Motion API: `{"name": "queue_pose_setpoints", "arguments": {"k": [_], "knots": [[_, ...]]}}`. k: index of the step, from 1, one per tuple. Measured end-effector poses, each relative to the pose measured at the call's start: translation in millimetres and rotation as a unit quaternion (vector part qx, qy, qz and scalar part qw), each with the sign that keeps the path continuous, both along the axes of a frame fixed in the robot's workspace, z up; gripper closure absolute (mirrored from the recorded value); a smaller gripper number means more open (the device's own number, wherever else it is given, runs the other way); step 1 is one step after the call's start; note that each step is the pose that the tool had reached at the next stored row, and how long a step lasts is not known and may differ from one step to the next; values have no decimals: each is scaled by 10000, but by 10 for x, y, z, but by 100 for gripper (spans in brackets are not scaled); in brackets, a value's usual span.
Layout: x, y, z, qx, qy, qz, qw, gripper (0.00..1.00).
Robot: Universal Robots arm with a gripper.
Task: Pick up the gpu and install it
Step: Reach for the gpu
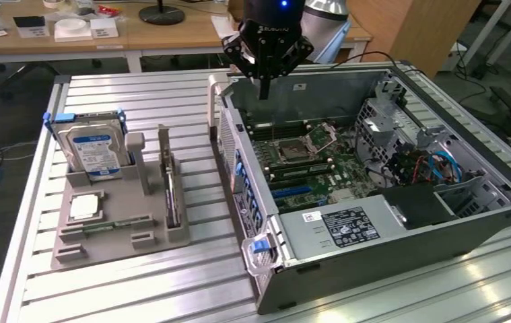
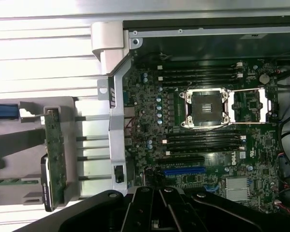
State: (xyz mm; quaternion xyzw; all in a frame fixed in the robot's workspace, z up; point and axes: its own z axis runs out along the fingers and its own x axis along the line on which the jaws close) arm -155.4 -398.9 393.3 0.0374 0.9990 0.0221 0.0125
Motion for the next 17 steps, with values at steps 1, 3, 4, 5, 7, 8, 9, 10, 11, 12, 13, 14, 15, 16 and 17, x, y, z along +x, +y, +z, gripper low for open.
{"name": "queue_pose_setpoints", "arguments": {"k": [1, 3, 4, 5, 7, 8, 9, 10, 11, 12, 13, 14, 15, 16, 17], "knots": [[-10, 0, 0, 0, 0, 0, 10000, 89], [-31, 0, 0, 0, 0, 0, 10000, 89], [-40, 0, 0, 0, 0, 0, 10000, 89], [-50, 0, 0, 0, 0, 0, 10000, 89], [-69, 0, 0, 0, 0, 0, 10000, 89], [-78, 0, 0, 0, 0, -1, 10000, 89], [-89, 0, -1, 0, 0, -1, 10000, 89], [-98, 0, 0, 0, 0, 0, 10000, 89], [-107, 0, 0, 0, 0, 0, 10000, 89], [-117, 0, 0, 0, 0, 0, 10000, 89], [-127, 0, 0, 0, 0, 0, 10000, 89], [-136, 0, 0, 0, 0, 0, 10000, 89], [-147, 0, 0, 0, 0, 0, 10000, 89], [-156, 0, -1, 0, 0, 0, 10000, 89], [-165, 0, 0, 0, 0, 0, 10000, 89]]}}
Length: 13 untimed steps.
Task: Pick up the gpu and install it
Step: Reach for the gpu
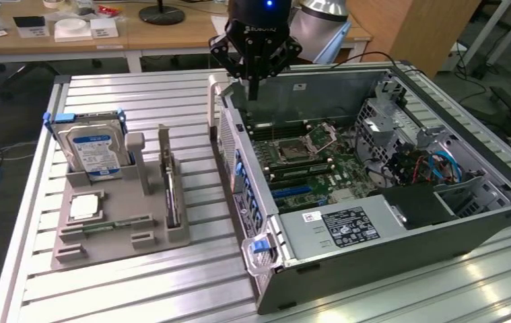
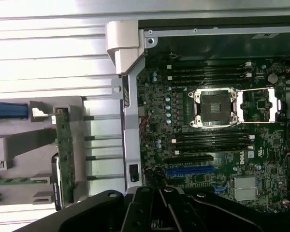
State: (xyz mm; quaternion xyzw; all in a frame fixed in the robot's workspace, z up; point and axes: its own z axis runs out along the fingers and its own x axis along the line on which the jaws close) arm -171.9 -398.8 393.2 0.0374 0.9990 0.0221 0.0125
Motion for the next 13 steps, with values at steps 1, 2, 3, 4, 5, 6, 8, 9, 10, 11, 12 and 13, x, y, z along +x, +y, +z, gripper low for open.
{"name": "queue_pose_setpoints", "arguments": {"k": [1, 2, 3, 4, 5, 6, 8, 9, 10, 11, 12, 13], "knots": [[-9, 0, 0, 0, 0, 0, 10000, 89], [-17, 0, 0, 0, 0, 0, 10000, 89], [-26, 0, 0, 0, 0, 0, 10000, 89], [-37, 0, 0, 0, 0, -1, 10000, 89], [-47, 0, 0, 0, 0, 0, 10000, 89], [-57, 0, 0, 0, 0, 0, 10000, 89], [-77, 0, 0, 0, 0, 0, 10000, 89], [-87, 0, 0, 0, 0, -1, 10000, 89], [-99, 0, 0, 0, 0, 0, 10000, 89], [-110, 0, 0, 0, 0, 0, 10000, 89], [-120, 0, -1, 0, 0, 0, 10000, 89], [-132, 0, 0, 0, 0, 0, 10000, 89]]}}
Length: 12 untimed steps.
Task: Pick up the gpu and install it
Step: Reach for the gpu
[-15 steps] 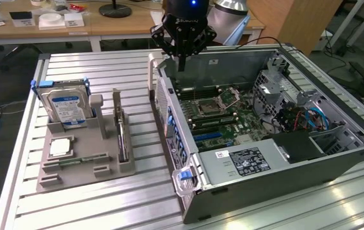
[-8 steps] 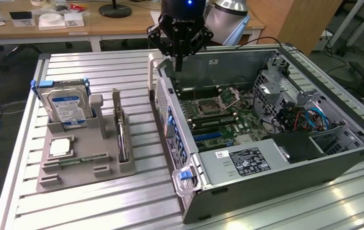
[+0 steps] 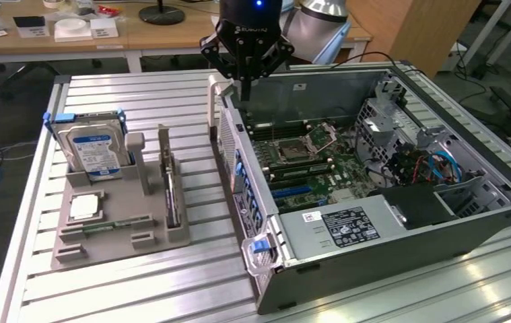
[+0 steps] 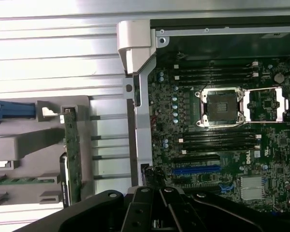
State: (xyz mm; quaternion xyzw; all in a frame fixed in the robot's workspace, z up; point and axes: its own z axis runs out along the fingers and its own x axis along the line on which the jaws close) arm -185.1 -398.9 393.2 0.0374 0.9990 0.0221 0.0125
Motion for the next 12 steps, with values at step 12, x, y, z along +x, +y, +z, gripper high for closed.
{"name": "queue_pose_setpoints", "arguments": {"k": [12], "knots": [[-129, 0, -1, 0, 0, 0, 10000, 89]]}}
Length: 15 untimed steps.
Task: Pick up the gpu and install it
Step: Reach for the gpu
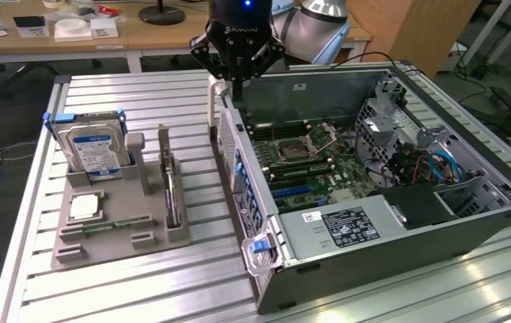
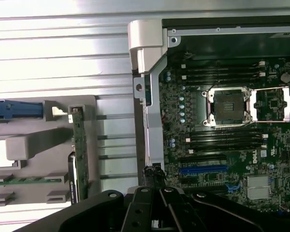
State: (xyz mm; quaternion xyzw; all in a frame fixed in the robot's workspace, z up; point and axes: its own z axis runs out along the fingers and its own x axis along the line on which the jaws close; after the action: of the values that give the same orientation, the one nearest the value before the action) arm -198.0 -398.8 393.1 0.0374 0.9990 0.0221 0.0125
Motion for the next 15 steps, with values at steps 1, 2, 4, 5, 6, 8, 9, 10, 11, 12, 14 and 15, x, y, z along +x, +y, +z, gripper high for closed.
{"name": "queue_pose_setpoints", "arguments": {"k": [1, 2, 4, 5, 6, 8, 9, 10, 11, 12, 14, 15], "knots": [[-11, 0, 0, 0, 0, 0, 10000, 89], [-21, 0, 0, 0, 0, 0, 10000, 89], [-40, 0, 0, 0, 0, 0, 10000, 89], [-49, 0, 0, 0, 0, 0, 10000, 89], [-57, 0, 0, 0, 0, 0, 10000, 89], [-72, 0, 0, 0, 0, 0, 10000, 89], [-80, 0, 0, 0, 0, 0, 10000, 89], [-88, -1, -1, 0, 0, 0, 10000, 89], [-97, -1, -1, 1, 0, 0, 10000, 89], [-106, -1, 0, 0, 0, 0, 10000, 89], [-125, -1, 0, 0, 0, 0, 10000, 89], [-135, -1, 0, 0, 0, 0, 10000, 89]]}}
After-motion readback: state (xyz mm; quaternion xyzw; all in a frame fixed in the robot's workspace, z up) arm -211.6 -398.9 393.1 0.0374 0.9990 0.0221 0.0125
